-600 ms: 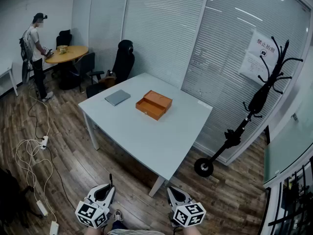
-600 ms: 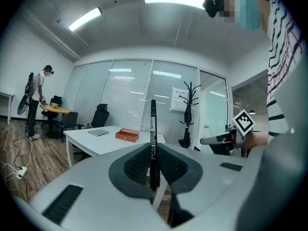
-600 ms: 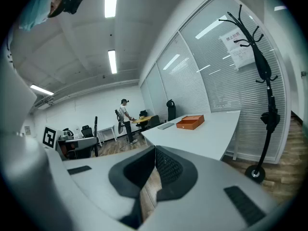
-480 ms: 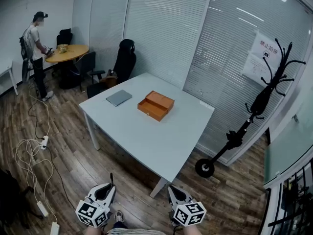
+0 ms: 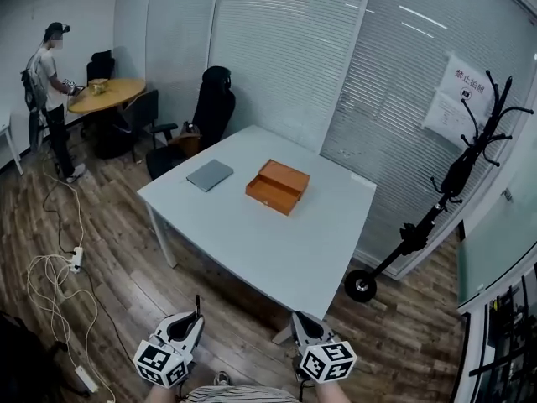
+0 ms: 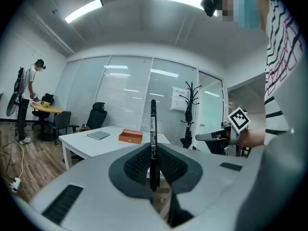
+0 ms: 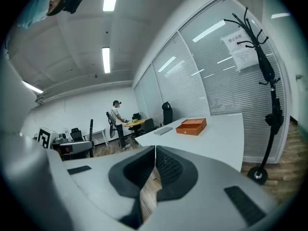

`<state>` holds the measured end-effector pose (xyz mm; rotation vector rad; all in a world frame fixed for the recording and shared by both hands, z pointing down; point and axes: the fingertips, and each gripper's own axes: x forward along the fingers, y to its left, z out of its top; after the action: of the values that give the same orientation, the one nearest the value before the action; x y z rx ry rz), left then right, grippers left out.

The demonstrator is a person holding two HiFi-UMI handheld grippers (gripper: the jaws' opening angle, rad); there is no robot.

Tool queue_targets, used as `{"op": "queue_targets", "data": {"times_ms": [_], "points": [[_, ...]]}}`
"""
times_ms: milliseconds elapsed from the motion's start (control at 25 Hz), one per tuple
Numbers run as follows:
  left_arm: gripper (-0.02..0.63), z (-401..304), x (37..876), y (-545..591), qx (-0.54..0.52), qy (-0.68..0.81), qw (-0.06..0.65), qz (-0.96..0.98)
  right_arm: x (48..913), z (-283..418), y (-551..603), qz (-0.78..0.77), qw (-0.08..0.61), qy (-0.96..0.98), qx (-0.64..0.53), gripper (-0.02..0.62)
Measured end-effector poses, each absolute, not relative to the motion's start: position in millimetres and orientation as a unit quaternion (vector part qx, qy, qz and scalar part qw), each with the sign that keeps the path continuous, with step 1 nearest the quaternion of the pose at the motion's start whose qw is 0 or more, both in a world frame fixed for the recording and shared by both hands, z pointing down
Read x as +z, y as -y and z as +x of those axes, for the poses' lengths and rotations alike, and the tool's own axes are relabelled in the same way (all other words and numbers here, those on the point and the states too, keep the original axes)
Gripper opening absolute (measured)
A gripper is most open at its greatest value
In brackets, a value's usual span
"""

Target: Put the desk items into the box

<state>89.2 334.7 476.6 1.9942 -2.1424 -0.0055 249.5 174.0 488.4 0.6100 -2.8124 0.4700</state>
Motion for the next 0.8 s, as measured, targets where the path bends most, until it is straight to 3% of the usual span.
{"op": "queue_targets", "data": {"times_ms": [360, 800], "points": [[0.050, 36, 492, -323, -0.001, 0.714, 0.125, 0.689, 505, 214, -175, 0.230, 0.134, 0.948, 0.175, 0.026], [0.050, 3, 496, -251, -0.002, 0.719, 0.130, 0.682, 507, 170, -95, 0.217, 0.130, 0.951, 0.177, 0.026]]}}
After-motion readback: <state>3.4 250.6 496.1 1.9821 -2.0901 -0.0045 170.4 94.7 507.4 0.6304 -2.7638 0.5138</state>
